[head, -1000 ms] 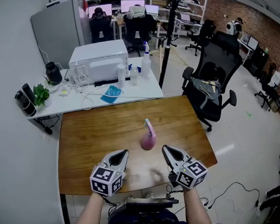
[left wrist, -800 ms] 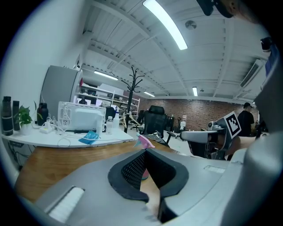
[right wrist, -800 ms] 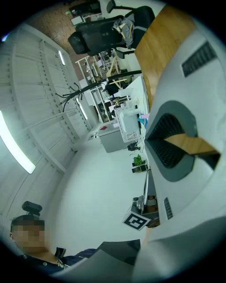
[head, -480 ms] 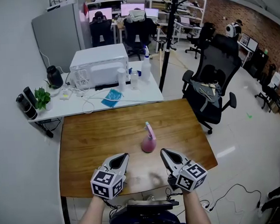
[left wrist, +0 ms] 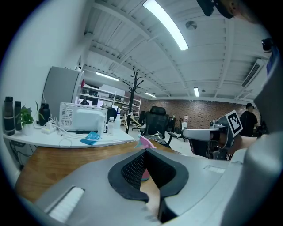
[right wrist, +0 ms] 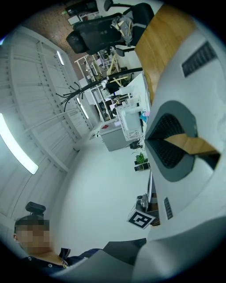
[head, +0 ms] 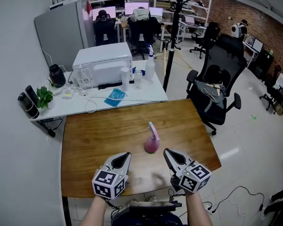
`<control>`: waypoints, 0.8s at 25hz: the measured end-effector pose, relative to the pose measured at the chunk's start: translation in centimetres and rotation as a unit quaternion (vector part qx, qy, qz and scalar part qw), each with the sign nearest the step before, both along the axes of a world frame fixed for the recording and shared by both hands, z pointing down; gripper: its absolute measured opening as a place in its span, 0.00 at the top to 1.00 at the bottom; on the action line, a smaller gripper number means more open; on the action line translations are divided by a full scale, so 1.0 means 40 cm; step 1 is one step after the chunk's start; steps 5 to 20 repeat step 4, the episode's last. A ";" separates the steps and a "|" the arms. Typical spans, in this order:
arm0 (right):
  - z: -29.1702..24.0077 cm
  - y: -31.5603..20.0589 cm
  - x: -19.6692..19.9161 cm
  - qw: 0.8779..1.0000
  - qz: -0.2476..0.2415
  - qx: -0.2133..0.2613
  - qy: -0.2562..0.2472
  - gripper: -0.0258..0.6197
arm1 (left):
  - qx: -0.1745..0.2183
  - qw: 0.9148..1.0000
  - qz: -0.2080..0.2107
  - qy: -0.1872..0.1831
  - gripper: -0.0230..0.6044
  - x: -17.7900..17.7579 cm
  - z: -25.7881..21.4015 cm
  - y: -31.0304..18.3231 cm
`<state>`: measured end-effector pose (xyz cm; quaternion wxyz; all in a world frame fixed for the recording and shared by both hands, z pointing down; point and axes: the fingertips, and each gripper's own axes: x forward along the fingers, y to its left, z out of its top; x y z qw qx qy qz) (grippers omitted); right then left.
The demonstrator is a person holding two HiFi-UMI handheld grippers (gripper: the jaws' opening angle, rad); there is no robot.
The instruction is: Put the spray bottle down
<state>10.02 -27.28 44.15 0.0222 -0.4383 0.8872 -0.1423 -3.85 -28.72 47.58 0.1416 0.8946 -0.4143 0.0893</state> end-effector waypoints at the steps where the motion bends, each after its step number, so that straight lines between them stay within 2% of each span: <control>1: 0.000 0.000 0.000 1.000 -0.001 0.000 0.000 0.96 | 0.000 1.000 -0.001 0.001 0.95 0.000 0.000 0.000; 20: -0.003 0.000 0.002 1.000 -0.003 0.001 0.000 0.96 | -0.001 1.000 -0.004 0.002 0.95 0.003 0.000 0.000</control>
